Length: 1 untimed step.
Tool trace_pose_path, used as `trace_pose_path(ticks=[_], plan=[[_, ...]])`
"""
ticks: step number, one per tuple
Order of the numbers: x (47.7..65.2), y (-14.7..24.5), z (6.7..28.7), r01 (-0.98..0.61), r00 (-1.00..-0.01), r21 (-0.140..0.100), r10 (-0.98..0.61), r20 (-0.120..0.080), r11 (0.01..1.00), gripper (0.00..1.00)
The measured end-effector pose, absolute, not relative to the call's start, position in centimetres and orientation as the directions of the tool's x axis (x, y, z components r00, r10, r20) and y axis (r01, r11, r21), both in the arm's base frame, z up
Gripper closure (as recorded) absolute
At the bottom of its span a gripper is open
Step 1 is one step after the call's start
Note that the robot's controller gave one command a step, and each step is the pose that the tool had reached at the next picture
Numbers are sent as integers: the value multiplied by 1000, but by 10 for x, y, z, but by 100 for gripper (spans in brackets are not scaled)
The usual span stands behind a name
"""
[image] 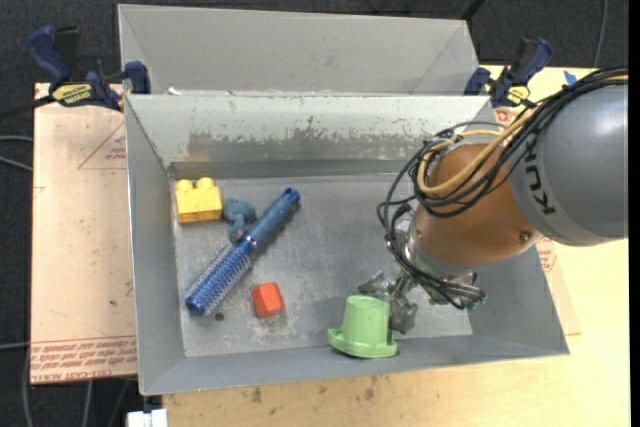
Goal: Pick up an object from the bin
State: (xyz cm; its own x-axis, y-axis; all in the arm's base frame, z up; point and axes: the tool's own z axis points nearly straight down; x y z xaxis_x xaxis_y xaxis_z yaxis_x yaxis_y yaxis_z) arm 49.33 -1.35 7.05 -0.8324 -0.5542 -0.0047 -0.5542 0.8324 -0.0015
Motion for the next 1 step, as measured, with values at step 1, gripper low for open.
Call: trace_pose_path(ticks=[1], plan=[[495,-13,71,-555,-832,-4,-555,-11,832,0]])
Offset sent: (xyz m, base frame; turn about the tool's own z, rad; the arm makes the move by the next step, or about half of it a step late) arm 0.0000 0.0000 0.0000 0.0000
